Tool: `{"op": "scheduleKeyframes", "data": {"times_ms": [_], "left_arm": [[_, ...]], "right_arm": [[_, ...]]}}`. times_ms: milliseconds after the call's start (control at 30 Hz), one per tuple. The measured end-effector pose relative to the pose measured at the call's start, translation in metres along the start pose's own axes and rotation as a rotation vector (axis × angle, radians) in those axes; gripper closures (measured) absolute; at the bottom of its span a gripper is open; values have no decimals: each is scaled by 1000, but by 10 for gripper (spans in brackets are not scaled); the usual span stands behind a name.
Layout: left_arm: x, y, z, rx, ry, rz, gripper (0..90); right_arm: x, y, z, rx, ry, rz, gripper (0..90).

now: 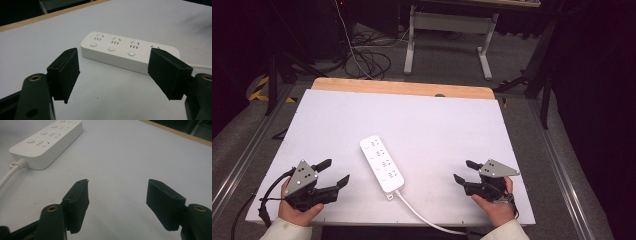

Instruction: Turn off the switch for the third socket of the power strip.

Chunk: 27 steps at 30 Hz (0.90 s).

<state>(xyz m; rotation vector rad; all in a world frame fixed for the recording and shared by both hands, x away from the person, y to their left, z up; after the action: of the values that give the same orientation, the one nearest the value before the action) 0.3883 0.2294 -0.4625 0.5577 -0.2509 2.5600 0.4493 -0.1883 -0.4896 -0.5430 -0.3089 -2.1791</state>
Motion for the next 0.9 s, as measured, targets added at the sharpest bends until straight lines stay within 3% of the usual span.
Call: {"op": "scheduleKeyframes", "data": {"times_ms": [267,467,900], "left_arm": [[-6,-3,11,-7,-12,0,306],[-13,-2,22,11,-8,-52,336],[-35,2,41,2,-25,-68,389]], "right_arm": [[-1,1,-1,-7,-3,-1,348],[-3,0,-2,-7,-10,4,348],[-4,0,-2,-6,-14,6,347]]}}
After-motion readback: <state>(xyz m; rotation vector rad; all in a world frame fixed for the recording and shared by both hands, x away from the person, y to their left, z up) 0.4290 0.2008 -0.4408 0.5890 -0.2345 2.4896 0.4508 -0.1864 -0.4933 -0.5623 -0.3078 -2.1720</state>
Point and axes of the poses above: each handheld gripper's, and its own axes: x roughly backward along the jaws, z roughly out of its top, y roughly to its right, the point moved 6 cm from there along -x, roughly forward along the jaws, and after that the axes turned 5 degrees about z, right-handed, at the moved point
